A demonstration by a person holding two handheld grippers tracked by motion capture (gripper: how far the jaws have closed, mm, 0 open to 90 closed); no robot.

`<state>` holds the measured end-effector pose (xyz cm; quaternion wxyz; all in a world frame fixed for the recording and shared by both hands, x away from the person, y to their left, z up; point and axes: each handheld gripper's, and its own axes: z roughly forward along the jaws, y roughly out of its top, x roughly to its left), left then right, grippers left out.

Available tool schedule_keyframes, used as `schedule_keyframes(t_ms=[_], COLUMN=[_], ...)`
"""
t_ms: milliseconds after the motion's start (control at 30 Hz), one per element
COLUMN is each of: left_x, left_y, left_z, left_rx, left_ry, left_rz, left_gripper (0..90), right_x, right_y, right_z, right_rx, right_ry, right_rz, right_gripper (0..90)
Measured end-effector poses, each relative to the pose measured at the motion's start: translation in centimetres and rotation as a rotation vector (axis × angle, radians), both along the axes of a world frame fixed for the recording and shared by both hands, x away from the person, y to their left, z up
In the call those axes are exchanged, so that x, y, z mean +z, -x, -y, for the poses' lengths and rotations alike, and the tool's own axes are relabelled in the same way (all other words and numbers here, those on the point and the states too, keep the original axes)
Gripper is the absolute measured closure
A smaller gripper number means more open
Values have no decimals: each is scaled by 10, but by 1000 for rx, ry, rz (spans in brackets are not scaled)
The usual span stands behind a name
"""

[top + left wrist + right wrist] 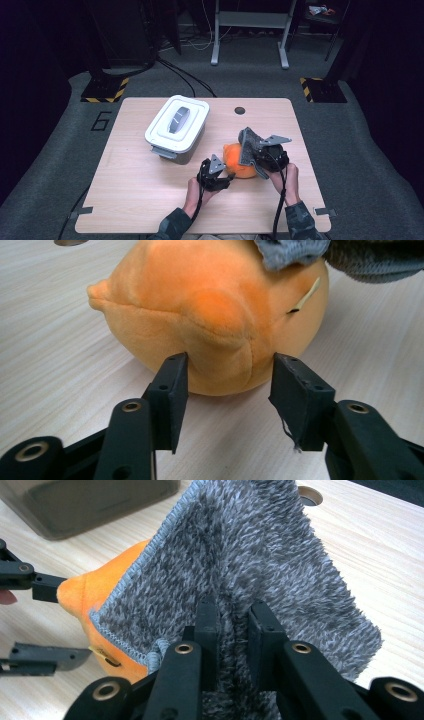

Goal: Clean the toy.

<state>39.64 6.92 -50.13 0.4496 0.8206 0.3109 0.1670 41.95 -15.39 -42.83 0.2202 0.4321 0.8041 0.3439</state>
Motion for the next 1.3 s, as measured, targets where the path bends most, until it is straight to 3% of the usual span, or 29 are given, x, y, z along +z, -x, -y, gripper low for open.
schedule_keyframes(t_ms=[100, 300, 433, 667, 933, 1100, 1300], left_x=[-2, -1, 4, 16, 32, 27, 23], left_y=[-3, -5, -8, -8, -4, -6, -7], left_z=[3, 7, 6, 8, 7, 4, 0], left_rx=[6, 9, -1, -33, -63, -45, -35], left_ry=[-13, -1, 3, 12, 62, 68, 73], left_rz=[4, 11, 18, 26, 27, -3, -15], left_gripper=[505, 723, 795, 823, 827, 826, 823], right_x=[-1, -3, 2, 14, 31, 18, 13], right_y=[-3, -3, 1, 14, 29, 21, 18], right_z=[1, 3, 6, 8, -9, -25, -30], right_rx=[-4, -6, -16, -1, 105, 138, 137], right_ry=[-15, -19, -29, -56, -102, -71, -46], right_rz=[-5, 8, 20, 69, 94, 60, 63], right_gripper=[775, 775, 774, 774, 773, 773, 773])
